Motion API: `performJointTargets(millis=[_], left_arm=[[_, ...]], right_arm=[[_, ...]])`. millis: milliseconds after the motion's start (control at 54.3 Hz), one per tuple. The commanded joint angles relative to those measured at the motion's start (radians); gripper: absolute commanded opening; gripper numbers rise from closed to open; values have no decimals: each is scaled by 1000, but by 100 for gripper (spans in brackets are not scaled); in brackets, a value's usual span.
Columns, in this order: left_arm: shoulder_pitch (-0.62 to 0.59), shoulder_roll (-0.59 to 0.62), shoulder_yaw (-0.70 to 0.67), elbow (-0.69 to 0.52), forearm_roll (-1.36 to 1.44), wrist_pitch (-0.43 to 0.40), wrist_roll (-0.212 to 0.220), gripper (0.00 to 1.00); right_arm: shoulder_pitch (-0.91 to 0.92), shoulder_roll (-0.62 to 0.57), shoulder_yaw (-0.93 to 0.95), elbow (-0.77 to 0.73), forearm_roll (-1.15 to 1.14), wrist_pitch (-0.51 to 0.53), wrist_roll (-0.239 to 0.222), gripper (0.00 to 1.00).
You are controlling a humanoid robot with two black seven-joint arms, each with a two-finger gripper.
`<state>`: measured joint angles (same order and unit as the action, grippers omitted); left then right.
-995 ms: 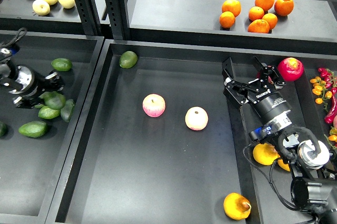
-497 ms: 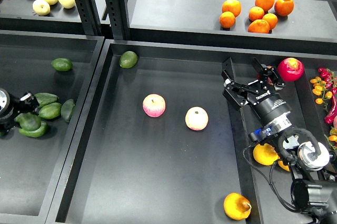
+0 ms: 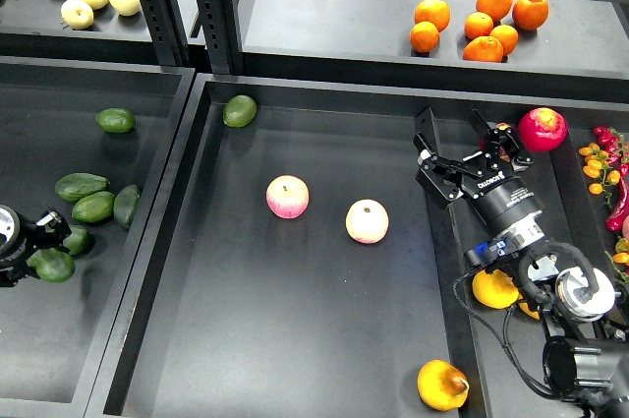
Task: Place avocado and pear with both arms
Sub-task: 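Lower the held avocado into the bin among the other avocados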
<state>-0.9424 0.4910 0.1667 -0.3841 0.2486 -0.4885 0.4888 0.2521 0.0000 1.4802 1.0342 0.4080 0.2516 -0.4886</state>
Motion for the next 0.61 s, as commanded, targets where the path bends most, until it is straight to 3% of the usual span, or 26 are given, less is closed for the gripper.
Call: performJointTargets(millis=[0,590], left_arm=[[8,-17,-4,14,0,0,0,24],[31,-45,-4,40,1,0,0,33]], right_arm=[[0,0,2,0,0,1,0,100],[-2,0,2,0,0,18,0,100]])
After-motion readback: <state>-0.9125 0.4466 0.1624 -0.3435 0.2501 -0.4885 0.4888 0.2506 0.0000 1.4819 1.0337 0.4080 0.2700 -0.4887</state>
